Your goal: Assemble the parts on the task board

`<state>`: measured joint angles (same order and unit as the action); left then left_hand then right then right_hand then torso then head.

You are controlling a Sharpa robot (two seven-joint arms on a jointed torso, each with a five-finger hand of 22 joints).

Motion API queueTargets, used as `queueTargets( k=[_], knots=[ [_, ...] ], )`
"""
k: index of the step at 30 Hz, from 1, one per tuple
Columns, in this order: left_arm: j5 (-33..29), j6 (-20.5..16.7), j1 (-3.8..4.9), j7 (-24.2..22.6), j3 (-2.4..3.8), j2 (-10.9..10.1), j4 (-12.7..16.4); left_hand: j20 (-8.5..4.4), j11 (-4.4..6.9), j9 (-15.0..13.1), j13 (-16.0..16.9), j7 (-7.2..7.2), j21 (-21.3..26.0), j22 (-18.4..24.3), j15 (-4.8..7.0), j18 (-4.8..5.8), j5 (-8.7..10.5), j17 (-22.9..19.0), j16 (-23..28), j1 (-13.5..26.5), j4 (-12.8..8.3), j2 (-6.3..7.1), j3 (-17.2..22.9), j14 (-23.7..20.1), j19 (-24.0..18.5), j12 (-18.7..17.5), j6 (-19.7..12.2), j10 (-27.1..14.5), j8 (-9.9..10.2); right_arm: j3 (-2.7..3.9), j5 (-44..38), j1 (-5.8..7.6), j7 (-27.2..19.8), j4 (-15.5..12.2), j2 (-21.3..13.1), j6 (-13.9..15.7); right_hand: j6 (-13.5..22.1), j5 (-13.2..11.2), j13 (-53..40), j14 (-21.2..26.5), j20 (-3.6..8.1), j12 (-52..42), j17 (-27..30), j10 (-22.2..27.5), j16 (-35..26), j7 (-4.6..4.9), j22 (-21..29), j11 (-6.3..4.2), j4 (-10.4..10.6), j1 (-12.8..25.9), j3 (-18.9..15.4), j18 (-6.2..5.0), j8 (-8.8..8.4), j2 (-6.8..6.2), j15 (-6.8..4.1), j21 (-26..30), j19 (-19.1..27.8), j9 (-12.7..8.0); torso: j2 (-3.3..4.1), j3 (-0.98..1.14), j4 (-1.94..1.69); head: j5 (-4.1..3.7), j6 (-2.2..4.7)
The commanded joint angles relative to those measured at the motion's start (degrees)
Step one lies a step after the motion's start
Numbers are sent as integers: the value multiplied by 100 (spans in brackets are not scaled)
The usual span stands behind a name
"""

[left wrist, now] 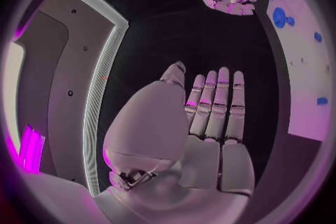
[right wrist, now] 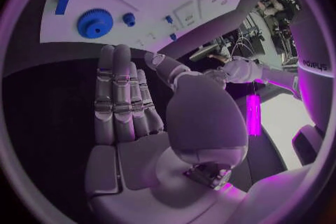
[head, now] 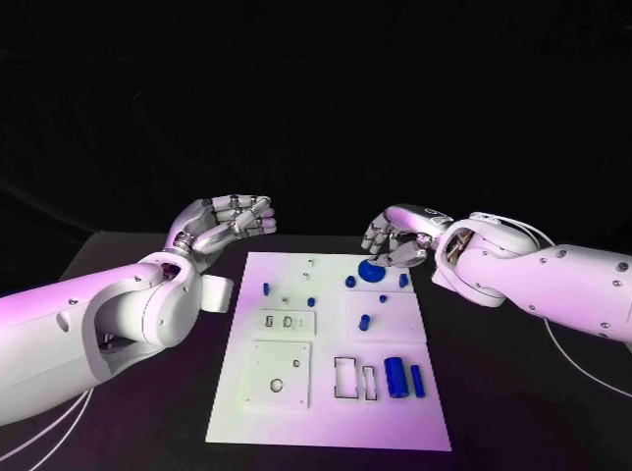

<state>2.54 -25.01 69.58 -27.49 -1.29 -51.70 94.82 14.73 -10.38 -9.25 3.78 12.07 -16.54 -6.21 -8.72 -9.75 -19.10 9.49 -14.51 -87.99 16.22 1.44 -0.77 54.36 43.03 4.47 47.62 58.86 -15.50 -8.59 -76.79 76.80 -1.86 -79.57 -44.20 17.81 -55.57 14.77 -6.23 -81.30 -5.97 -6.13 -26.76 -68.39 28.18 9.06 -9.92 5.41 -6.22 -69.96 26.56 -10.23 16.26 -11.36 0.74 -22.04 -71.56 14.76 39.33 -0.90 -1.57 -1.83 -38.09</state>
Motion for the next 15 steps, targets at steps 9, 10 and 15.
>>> queueTargets(
  k=[9,10,15],
  knots=[
    [-275,277,17,-101,8,-20,137,56,-52,35,-15,107,58,61,-35,-61,31,38,90,61,14,-10,-35,-196,-6,-90,-151,-294,118,-3,-962,-20,960,64,252,-332,3,-316,-385,-589,168,89,-4266,-146,4629,-82,-2046,-118,280,-4,373,163,-72,-177,-143,-2262,-672,316,242,-85,-40,-70,-8],
    [-288,292,18,-102,9,-18,138,58,-54,35,-15,111,60,64,-37,-61,31,41,92,64,14,-13,-37,-204,-8,-89,-157,-311,120,-4,-960,-24,988,75,270,-322,18,-304,-388,-582,162,102,-4279,-136,4650,-78,-2053,-109,301,23,369,161,-79,-192,-138,-2274,-648,323,252,-96,-51,-72,-5],
    [-331,330,29,-88,10,-18,144,64,-60,36,-16,121,64,71,-44,-61,38,49,95,86,18,-18,-51,-229,-12,-87,-176,-363,127,-6,-957,-41,1048,102,333,-295,131,-218,-343,-557,93,248,-4472,184,4884,-3,-2343,-14,385,43,351,171,-143,-254,-60,-2549,-514,372,297,-119,-96,-94,-24]
  ],
)
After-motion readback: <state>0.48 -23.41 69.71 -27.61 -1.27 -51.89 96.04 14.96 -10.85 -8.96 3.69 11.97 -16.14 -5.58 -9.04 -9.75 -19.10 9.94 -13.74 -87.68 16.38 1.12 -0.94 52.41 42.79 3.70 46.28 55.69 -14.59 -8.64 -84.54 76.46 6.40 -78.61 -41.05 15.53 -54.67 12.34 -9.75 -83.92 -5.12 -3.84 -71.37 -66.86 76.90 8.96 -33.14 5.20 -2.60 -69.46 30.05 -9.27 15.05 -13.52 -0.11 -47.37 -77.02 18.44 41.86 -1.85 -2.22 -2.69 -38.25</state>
